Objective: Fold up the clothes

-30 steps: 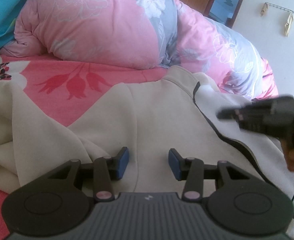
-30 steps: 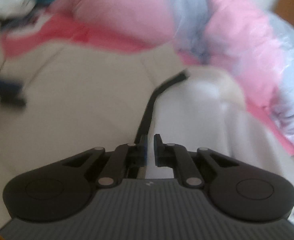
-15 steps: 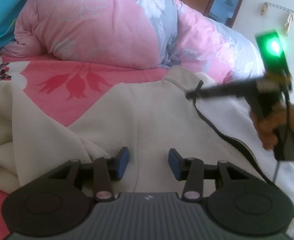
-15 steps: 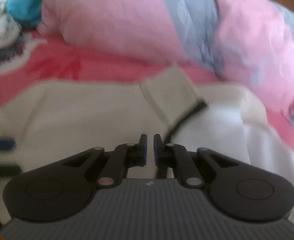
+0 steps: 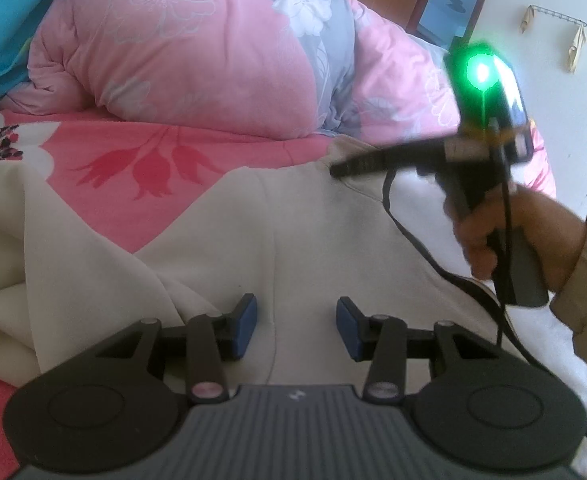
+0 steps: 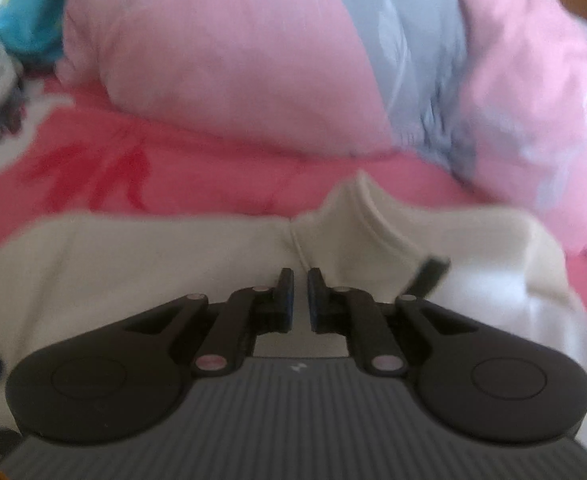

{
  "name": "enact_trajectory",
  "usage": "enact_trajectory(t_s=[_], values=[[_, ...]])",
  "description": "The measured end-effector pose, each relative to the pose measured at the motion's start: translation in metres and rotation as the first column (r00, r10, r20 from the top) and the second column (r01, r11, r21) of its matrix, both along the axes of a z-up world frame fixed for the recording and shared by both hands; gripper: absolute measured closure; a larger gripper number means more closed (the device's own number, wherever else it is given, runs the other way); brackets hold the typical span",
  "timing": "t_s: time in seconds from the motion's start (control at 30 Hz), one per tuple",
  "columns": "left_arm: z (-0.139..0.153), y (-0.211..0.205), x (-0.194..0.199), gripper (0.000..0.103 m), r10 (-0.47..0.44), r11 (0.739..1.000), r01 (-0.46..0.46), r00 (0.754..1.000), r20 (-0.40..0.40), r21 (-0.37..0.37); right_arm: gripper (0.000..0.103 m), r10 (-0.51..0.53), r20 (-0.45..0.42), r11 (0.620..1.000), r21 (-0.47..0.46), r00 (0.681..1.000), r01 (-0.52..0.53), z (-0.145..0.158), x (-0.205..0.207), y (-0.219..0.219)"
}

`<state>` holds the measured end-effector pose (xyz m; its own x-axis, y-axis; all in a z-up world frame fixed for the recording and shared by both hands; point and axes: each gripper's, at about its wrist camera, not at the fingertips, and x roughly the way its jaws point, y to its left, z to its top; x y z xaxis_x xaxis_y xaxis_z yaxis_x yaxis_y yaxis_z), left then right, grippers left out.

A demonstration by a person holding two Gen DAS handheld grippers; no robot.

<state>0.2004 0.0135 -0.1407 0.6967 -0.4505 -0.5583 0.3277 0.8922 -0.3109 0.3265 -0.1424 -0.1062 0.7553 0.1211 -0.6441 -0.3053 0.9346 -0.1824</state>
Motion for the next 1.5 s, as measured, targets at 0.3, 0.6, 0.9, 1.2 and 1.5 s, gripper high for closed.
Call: enact_trajectory(t_s=[0.3, 0.6, 0.9, 1.2, 1.5], values=[[0.0, 0.0, 0.0, 0.058, 0.002, 1.0, -0.002, 1.0, 0.0, -0.002, 0.097, -0.208, -0.059, 0.952, 0.217, 0.976, 0.216, -0.017, 0.047, -0.056], [0.0, -0.001, 0.001, 0.058, 0.002, 1.0, -0.002, 1.0, 0.001, 0.0, 0.094, -0.141, -0.034, 0.967, 0.211, 0.989, 0.145, 0.012, 0.025, -0.047], [0.0, -0.002, 0.0, 0.058, 0.002, 1.0, -0.002, 1.0, 0.003, 0.0, 0.09, 0.102, -0.107, 0.949, 0.31, 0.989, -0.064, 0.014, -0.005, -0.006], [0.015, -0.004, -0.013, 0.051, 0.032, 0.999, -0.034, 0.998, 0.049, 0.039, 0.087, 0.046, -0.22, 0.935, 0.354, 0.974, 0.036, 0.008, -0.01, -0.012], [0.064, 0.028, -0.061, 0.049, 0.174, 0.983, -0.168, 0.982, 0.075, -0.077, 0.085, 0.101, -0.23, 0.864, 0.503, 0.968, 0.029, 0.061, -0.083, -0.037]])
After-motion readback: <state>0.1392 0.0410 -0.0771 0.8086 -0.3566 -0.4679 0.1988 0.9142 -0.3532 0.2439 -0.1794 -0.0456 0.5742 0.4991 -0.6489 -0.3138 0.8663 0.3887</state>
